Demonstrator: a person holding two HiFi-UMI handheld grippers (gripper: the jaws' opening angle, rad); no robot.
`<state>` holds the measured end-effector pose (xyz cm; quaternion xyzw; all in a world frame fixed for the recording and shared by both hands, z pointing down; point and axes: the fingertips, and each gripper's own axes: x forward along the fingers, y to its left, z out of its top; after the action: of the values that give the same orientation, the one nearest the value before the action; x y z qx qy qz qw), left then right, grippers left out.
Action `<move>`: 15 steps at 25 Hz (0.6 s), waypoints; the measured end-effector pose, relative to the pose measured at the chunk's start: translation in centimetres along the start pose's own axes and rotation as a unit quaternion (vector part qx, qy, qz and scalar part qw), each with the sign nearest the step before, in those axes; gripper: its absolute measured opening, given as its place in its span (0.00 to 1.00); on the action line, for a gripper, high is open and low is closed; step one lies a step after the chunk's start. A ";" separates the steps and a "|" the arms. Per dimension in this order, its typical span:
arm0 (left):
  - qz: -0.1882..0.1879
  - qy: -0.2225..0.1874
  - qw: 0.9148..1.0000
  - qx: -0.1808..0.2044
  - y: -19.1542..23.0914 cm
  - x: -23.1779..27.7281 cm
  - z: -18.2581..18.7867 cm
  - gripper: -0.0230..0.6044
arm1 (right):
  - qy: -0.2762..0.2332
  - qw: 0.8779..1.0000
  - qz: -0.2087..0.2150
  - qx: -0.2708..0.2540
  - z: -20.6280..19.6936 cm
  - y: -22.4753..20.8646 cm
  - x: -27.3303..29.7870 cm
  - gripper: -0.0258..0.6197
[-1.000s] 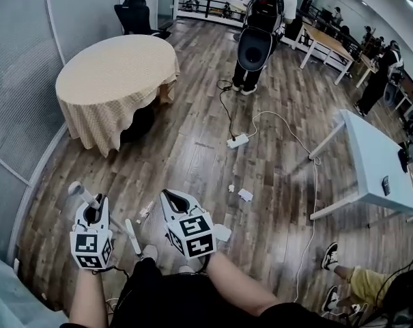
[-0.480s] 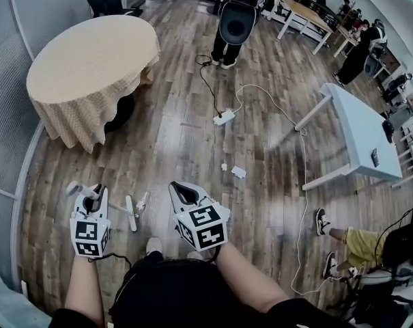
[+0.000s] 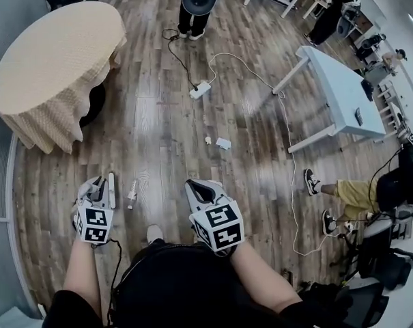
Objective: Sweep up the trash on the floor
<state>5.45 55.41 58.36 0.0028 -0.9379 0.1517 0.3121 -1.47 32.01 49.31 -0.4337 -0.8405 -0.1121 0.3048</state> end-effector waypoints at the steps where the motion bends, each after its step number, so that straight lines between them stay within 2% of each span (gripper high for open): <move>1: -0.001 0.005 1.000 0.004 0.2 0.6 -0.3 0.11 | 0.003 1.000 -0.007 0.002 -0.1 -0.3 -0.1 0.06; 9: -0.015 0.023 1.000 -0.005 1.0 4.0 -2.2 0.11 | 0.024 0.999 -0.034 0.004 -1.1 -0.3 -0.7 0.06; 15: -0.043 0.017 0.999 -0.005 0.0 5.5 -2.6 0.11 | 0.035 0.997 -0.066 0.013 -1.9 -0.7 -1.4 0.06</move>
<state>2.55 56.63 63.50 0.0395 -0.9321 0.1337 0.3343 -0.64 29.81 50.07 -0.3695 -0.8574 -0.1362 0.3312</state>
